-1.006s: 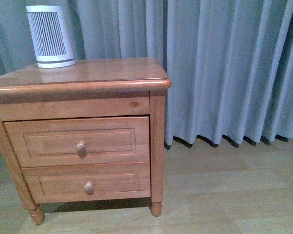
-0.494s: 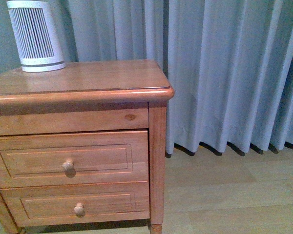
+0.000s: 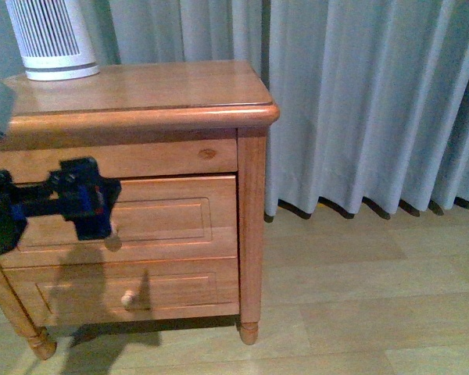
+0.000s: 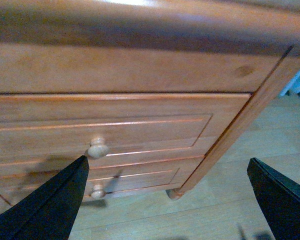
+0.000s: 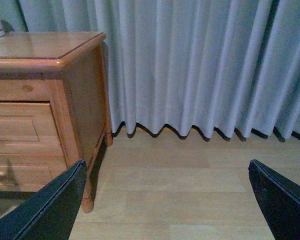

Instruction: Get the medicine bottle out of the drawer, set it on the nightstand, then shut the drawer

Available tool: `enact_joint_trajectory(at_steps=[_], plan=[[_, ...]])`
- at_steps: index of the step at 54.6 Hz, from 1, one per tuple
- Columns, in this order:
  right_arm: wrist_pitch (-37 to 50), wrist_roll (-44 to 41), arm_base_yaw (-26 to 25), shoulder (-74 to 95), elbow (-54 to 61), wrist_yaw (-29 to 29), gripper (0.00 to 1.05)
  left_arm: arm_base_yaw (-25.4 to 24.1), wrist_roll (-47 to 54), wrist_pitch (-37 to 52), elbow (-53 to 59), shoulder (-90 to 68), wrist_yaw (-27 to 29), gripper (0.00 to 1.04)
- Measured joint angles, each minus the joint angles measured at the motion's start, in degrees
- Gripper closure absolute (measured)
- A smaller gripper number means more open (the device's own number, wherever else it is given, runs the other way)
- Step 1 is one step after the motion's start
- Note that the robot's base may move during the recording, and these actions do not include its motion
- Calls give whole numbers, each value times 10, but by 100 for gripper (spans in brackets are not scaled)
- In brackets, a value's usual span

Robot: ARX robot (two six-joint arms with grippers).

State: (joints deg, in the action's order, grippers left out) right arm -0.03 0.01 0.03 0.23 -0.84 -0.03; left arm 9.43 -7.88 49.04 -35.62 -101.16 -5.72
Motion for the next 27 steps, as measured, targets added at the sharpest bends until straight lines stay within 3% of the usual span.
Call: enact_joint_trajectory(at_steps=[11, 27], plan=[[0, 0, 0, 0, 0, 0, 7, -1, 6, 29, -65, -147, 42, 6], [0, 0, 0, 0, 0, 0, 7, -12, 23, -43, -173, -245, 67, 6]])
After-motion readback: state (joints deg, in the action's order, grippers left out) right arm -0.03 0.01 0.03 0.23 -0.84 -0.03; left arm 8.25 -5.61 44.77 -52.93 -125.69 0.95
